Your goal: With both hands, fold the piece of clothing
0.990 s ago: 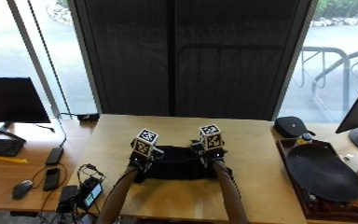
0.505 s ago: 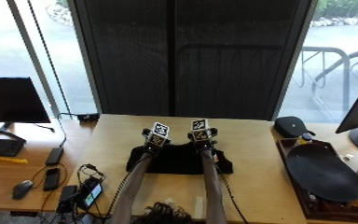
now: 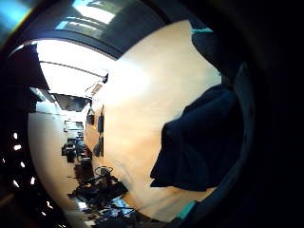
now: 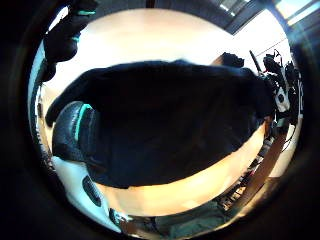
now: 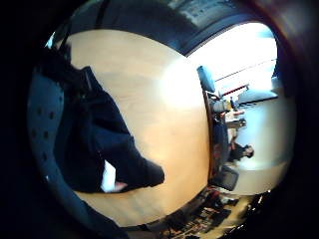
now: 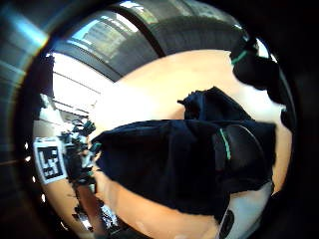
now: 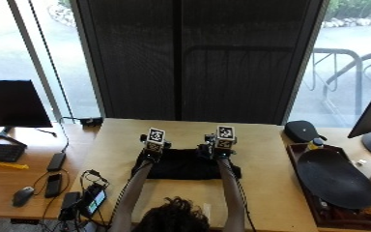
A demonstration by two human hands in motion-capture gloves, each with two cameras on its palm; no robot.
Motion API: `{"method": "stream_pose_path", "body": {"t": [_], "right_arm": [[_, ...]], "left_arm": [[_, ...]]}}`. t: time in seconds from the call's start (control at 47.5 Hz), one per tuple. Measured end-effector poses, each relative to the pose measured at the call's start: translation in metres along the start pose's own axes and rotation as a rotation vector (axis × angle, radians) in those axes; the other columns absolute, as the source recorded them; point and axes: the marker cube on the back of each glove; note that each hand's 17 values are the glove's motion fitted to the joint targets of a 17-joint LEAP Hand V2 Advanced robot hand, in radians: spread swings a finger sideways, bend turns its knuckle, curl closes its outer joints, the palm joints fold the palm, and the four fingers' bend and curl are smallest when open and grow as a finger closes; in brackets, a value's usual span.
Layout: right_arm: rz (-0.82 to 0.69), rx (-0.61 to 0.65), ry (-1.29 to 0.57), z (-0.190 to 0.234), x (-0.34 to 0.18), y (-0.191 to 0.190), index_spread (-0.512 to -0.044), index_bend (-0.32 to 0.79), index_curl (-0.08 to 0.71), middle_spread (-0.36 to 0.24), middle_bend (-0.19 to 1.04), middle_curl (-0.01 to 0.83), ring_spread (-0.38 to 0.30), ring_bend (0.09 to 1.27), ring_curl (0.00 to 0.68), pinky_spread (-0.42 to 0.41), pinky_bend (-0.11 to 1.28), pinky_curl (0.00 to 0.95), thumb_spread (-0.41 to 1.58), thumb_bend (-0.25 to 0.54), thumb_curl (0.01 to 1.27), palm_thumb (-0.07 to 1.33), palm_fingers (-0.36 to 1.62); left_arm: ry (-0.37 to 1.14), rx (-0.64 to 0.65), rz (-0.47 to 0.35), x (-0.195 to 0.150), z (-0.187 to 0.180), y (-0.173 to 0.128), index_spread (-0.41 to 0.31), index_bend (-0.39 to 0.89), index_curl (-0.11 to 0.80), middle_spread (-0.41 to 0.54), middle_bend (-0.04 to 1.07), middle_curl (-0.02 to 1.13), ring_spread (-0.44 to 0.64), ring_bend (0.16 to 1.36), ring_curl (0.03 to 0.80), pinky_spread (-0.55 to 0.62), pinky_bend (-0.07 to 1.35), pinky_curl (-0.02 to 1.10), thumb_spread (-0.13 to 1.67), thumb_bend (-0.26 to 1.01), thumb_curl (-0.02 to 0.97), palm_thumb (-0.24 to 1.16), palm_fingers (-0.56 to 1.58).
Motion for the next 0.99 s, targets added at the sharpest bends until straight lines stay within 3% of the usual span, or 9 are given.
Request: {"method": "stream_pose_path", "body": {"t": [0.105, 0.274, 0.379, 0.484, 0.59, 0.695, 0.758, 0.884, 0.99], "right_arm": [[0.056, 0.111, -0.215, -0.018, 0.019, 0.032, -0.318, 0.16, 0.358, -0.196, 0.23, 0.441, -0.199, 0.5, 0.434, -0.13, 0.56, 0.398, 1.16, -0.018, 0.35, 0.92, 0.74], [0.146, -0.088, -0.215, 0.02, 0.073, 0.112, -0.303, 0.18, 0.355, -0.15, 0.2, 0.426, -0.143, 0.39, 0.372, -0.037, 0.48, 0.347, 1.23, -0.005, 0.38, 0.92, 0.78], [0.19, -0.167, -0.149, 0.044, 0.092, 0.129, -0.291, 0.18, 0.367, -0.136, 0.19, 0.424, -0.121, 0.36, 0.362, -0.007, 0.44, 0.332, 1.24, 0.004, 0.4, 0.95, 0.83], [0.299, -0.265, -0.158, 0.04, 0.094, 0.143, -0.281, 0.15, 0.372, -0.109, 0.15, 0.409, -0.085, 0.32, 0.362, 0.009, 0.46, 0.343, 1.27, -0.004, 0.42, 0.95, 0.78], [0.44, -0.405, -0.15, 0.052, 0.099, 0.142, -0.262, 0.07, 0.338, -0.086, 0.13, 0.384, -0.045, 0.37, 0.386, 0.033, 0.56, 0.374, 1.32, -0.037, 0.39, 0.82, 0.66], [0.606, -0.61, -0.11, 0.058, 0.101, 0.151, -0.231, 0.01, 0.269, -0.015, 0.13, 0.357, -0.016, 0.48, 0.406, 0.035, 0.68, 0.397, 1.31, -0.056, 0.34, 0.66, 0.58], [0.655, -0.673, -0.107, 0.056, 0.097, 0.151, -0.216, 0.02, 0.24, 0.012, 0.15, 0.35, -0.01, 0.53, 0.414, 0.036, 0.71, 0.402, 1.31, -0.038, 0.33, 0.63, 0.56], [0.699, -0.635, -0.148, 0.057, 0.092, 0.138, -0.183, -0.04, 0.166, 0.049, 0.21, 0.363, -0.063, 0.66, 0.439, -0.007, 0.77, 0.402, 1.31, 0.004, 0.33, 0.66, 0.66], [0.79, -0.749, -0.198, 0.055, 0.083, 0.135, -0.171, -0.06, 0.104, 0.051, 0.22, 0.375, -0.125, 0.75, 0.458, -0.104, 0.86, 0.413, 1.3, 0.041, 0.35, 0.76, 0.74]], "left_arm": [[0.056, 0.07, -0.047, -0.017, -0.008, 0.03, -0.166, 0.05, 0.344, -0.247, 0.41, 0.51, -0.26, 0.72, 0.449, 0.15, 0.28, 0.18, 1.26, -0.03, 0.327, 0.73, 0.63], [0.135, 0.113, -0.055, -0.013, 0.023, 0.055, -0.17, 0.15, 0.329, -0.211, 0.33, 0.46, -0.2, 0.67, 0.408, 0.17, 0.29, 0.21, 1.23, -0.03, 0.316, 0.63, 0.68], [0.03, 0.012, -0.039, -0.014, 0.053, 0.058, -0.181, 0.17, 0.338, -0.205, 0.33, 0.46, -0.15, 0.59, 0.384, 0.18, 0.28, 0.23, 1.24, -0.03, 0.306, 0.57, 0.7], [0.1, -0.181, -0.017, 0.004, 0.074, 0.074, -0.184, 0.19, 0.365, -0.162, 0.23, 0.45, -0.07, 0.51, 0.376, 0.21, 0.29, 0.25, 1.28, -0.04, 0.282, 0.47, 0.59], [0.198, -0.33, -0.032, 0.012, 0.084, 0.089, -0.168, 0.17, 0.371, -0.098, 0.14, 0.42, 0.02, 0.47, 0.363, 0.25, 0.35, 0.28, 1.32, -0.04, 0.25, 0.35, 0.45], [0.275, -0.238, -0.049, 0.011, 0.097, 0.076, -0.157, 0.16, 0.375, -0.038, 0.12, 0.38, 0.1, 0.47, 0.352, 0.28, 0.4, 0.31, 1.37, -0.03, 0.221, 0.26, 0.37], [0.314, -0.292, -0.037, 0.014, 0.096, 0.083, -0.147, 0.17, 0.377, -0.013, 0.13, 0.37, 0.13, 0.48, 0.347, 0.3, 0.41, 0.31, 1.39, -0.02, 0.213, 0.23, 0.34], [0.275, -0.229, -0.043, 0.01, 0.1, 0.075, -0.139, 0.17, 0.385, 0.016, 0.15, 0.35, 0.19, 0.48, 0.342, 0.32, 0.43, 0.32, 1.42, -0.01, 0.202, 0.2, 0.31], [0.272, -0.27, -0.056, 0.009, 0.098, 0.081, -0.136, 0.18, 0.392, 0.027, 0.15, 0.34, 0.21, 0.49, 0.341, 0.33, 0.43, 0.33, 1.44, -0.01, 0.198, 0.19, 0.3]]}}
